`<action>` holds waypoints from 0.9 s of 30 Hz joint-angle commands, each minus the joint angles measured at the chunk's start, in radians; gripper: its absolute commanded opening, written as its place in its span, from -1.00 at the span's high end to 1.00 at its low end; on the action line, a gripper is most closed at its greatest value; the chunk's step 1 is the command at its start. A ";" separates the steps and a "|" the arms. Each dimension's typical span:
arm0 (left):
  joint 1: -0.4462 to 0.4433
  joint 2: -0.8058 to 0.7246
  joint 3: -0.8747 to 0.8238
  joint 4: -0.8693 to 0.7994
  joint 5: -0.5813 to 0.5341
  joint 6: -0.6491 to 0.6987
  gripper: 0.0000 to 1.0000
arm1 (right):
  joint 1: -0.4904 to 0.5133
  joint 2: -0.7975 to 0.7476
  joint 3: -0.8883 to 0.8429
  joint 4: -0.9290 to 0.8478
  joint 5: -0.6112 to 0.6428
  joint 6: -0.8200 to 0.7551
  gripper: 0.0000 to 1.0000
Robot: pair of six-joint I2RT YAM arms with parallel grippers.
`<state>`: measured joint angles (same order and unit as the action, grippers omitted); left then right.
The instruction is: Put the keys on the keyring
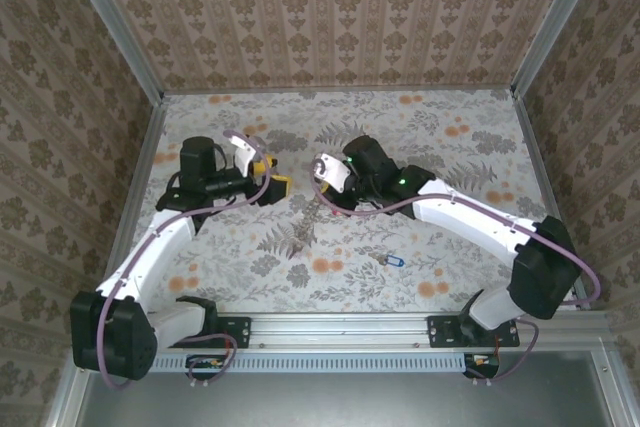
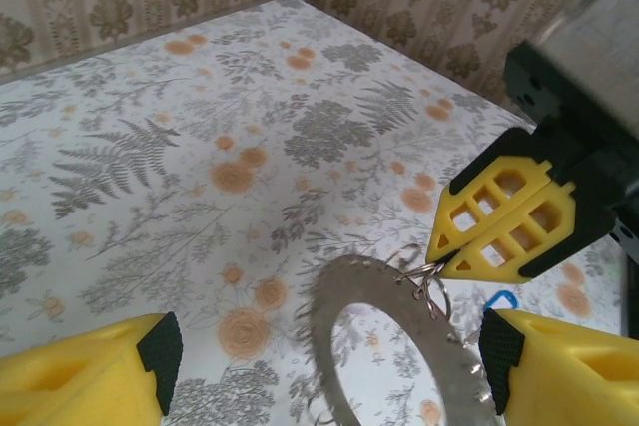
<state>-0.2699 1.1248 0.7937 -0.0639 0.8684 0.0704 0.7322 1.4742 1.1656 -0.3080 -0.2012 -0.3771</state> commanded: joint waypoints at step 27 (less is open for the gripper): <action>-0.243 0.007 -0.143 0.187 -0.057 -0.227 -0.59 | -0.016 -0.097 -0.068 0.319 -0.176 0.044 1.00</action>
<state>-0.4820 1.1286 0.6605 0.0769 0.8143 -0.1242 0.7025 1.3975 1.1072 -0.0555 -0.4026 -0.3584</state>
